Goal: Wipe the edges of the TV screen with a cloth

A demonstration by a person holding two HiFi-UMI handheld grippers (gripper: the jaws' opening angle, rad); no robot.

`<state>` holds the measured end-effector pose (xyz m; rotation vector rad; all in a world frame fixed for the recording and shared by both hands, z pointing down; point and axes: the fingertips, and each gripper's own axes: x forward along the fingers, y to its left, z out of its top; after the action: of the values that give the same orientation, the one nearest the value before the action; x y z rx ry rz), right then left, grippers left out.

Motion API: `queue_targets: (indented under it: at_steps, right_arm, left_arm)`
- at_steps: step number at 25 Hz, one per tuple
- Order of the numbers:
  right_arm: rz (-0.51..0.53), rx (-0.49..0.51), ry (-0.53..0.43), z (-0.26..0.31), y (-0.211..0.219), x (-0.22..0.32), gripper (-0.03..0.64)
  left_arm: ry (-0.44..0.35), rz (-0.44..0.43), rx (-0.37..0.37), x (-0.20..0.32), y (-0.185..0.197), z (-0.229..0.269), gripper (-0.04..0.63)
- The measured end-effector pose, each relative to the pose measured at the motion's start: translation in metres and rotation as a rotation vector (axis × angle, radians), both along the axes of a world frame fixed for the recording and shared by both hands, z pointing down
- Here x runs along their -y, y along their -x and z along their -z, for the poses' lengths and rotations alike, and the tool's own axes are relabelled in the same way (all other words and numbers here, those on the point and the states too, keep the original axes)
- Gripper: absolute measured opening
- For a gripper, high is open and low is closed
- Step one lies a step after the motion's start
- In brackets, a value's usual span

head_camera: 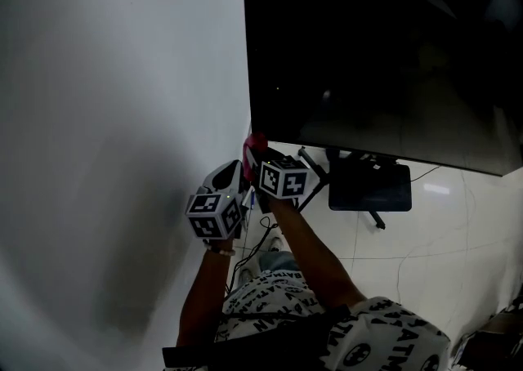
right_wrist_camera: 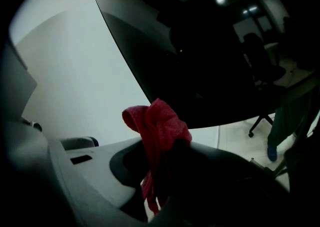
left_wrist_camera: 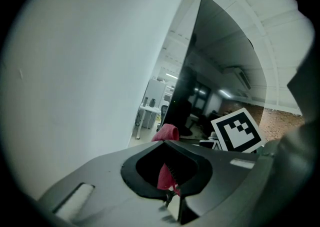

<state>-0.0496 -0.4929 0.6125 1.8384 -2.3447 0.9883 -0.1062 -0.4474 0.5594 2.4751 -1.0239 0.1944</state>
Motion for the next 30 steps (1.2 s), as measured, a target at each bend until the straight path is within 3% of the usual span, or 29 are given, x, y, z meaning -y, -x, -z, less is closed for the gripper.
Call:
queue_targets:
  at_steps: [6,18,25,30]
  right_arm:
    - [-0.042,-0.015,0.001,-0.001,-0.015,-0.002,0.077]
    - [-0.252,-0.106,0.022,0.018,-0.105,-0.036,0.077]
    - [-0.341,-0.144,0.055,0.011,-0.180,-0.077,0.077]
    - [-0.334,-0.139,0.045,0.009,-0.218,-0.101,0.078]
  left_arm:
    - [-0.002,-0.012,-0.001,-0.007,-0.001,0.006,-0.009]
    - [-0.002,-0.114,-0.020,-0.042,-0.002,0.025,-0.009]
    - [-0.010,-0.207,-0.002,-0.082,-0.041,0.023,-0.009]
    - [-0.032,-0.225,0.016,-0.105,-0.089,0.025,-0.009]
